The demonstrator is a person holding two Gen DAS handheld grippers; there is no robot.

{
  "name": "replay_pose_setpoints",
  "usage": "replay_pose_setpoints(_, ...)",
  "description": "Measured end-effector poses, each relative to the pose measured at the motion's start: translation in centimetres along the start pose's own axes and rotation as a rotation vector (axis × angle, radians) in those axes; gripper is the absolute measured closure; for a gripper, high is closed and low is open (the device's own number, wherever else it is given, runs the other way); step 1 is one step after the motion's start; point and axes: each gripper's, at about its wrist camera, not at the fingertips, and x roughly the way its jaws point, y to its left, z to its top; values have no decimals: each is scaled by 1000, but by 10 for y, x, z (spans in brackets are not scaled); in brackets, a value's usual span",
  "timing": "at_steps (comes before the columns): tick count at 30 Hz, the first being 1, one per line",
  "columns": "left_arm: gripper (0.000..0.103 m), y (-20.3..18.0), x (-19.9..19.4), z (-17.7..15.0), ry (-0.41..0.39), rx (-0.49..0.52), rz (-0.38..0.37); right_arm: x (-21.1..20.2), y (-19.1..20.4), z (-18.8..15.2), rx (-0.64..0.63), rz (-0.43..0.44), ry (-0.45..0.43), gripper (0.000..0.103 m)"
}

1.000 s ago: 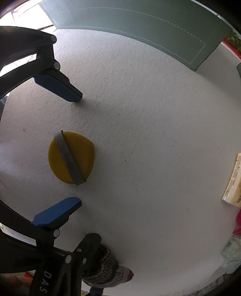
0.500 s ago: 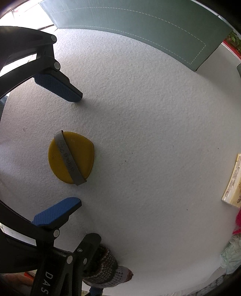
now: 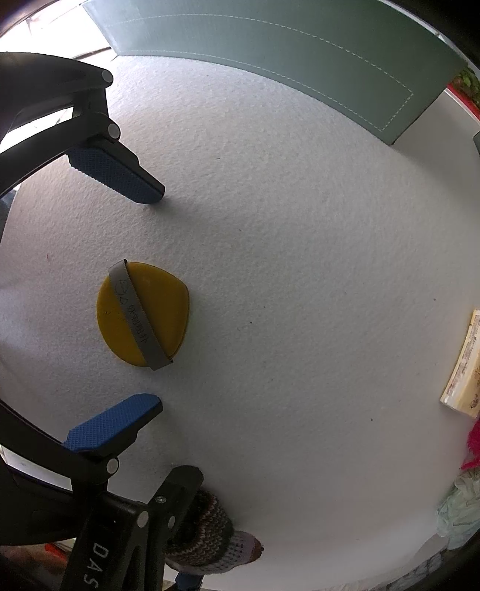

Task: Organize soft objects
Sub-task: 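Grasp the yellow round sponge with the left tool while the right tool grasps the striped knit hat, then carry the yellow sponge and striped knit hat over the white box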

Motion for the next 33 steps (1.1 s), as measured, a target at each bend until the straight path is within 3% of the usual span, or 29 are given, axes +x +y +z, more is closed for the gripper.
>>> replay_pose_setpoints(10,1,1,11,-5,85,34,3,1,1,13,-15,0,63,1)
replay_pose_setpoints(12,4,2,10,-6,88,43,3,2,0,14,-15,1,68,5)
replay_pose_setpoints(13,7,2,9,-6,87,48,3,-3,0,14,-12,2,65,8)
replay_pose_setpoints(15,15,2,5,-5,84,64,3,-9,-2,15,2,8,51,25)
replay_pose_setpoints(17,30,1,1,-5,76,88,4,-14,-4,16,2,12,35,35)
replay_pose_setpoints(18,35,0,-1,-4,71,103,4,-15,-5,16,-1,13,37,37)
replay_pose_setpoints(19,48,0,-3,-4,66,118,4,-14,-6,17,-1,16,40,37)
replay_pose_setpoints(20,53,0,-6,-4,62,135,3,-15,-8,17,1,18,40,38)
replay_pose_setpoints(27,53,28,-16,-8,79,104,-100,-25,-21,6,81,93,42,38)
replay_pose_setpoints(33,53,45,-36,-9,58,111,-96,-29,-30,-1,117,158,44,38)
